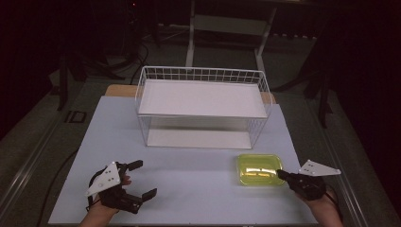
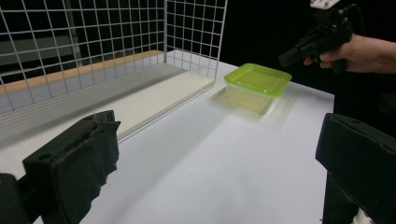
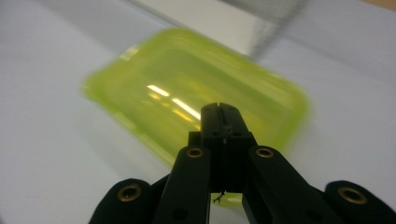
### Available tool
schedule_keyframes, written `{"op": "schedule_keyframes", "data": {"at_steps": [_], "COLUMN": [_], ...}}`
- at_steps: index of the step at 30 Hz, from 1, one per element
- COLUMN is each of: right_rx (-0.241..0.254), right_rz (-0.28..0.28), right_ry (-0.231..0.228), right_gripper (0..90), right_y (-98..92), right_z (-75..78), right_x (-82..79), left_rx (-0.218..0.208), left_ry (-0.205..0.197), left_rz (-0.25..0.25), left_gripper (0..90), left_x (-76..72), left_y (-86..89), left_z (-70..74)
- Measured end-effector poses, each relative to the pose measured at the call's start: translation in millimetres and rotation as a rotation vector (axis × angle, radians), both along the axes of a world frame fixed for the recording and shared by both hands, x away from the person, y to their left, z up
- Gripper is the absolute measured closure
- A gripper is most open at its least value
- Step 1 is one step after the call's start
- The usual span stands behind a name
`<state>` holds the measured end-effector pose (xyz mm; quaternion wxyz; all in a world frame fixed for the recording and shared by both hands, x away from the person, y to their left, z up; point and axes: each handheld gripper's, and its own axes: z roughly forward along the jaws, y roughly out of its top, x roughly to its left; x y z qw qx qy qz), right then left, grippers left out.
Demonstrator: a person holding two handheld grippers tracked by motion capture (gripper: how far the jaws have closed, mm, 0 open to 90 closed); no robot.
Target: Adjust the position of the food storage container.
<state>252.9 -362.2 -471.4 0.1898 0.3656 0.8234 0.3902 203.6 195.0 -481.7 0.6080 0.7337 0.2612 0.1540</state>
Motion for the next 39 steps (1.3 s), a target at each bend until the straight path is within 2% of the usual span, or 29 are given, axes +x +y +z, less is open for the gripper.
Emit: {"op": "schedule_keyframes", "data": {"at_steps": [2, 6, 9, 13, 20, 26, 39], "right_rx": [-0.017, -0.042, -0.054, -0.045, -0.048, -0.036, -0.001], "right_rz": [-0.039, -0.082, -0.095, -0.106, -0.092, -0.086, 0.002], "right_ry": [-0.011, -0.018, -0.016, -0.006, 0.006, 0.002, 0.019], "right_gripper": [90.0, 90.0, 90.0, 90.0, 90.0, 90.0, 90.0], "right_y": [-10.7, -23.8, -29.5, -31.8, -27.3, -22.7, 12.0], "right_z": [-0.3, -2.9, -6.7, -12.8, -23.4, -24.9, -25.9], "right_x": [5.2, 14.4, 20.7, 26.3, 31.0, 31.9, 33.8], "left_rx": [0.0, -0.002, -0.001, 0.006, -0.001, 0.004, 0.006], "left_ry": [0.003, 0.003, 0.007, 0.006, 0.009, 0.008, 0.019], "left_rz": [-0.002, -0.003, -0.005, -0.005, -0.001, -0.005, -0.011], "left_gripper": [0.0, 0.0, 0.0, 0.0, 0.0, 0.0, 0.0], "left_x": [-0.1, 0.1, 0.3, 0.4, 1.1, 0.4, 0.7], "left_y": [-0.3, -0.3, -0.3, -0.7, 0.4, -1.3, -2.4], "left_z": [-0.2, -0.5, -1.0, -1.2, -1.6, -1.9, -3.4]}}
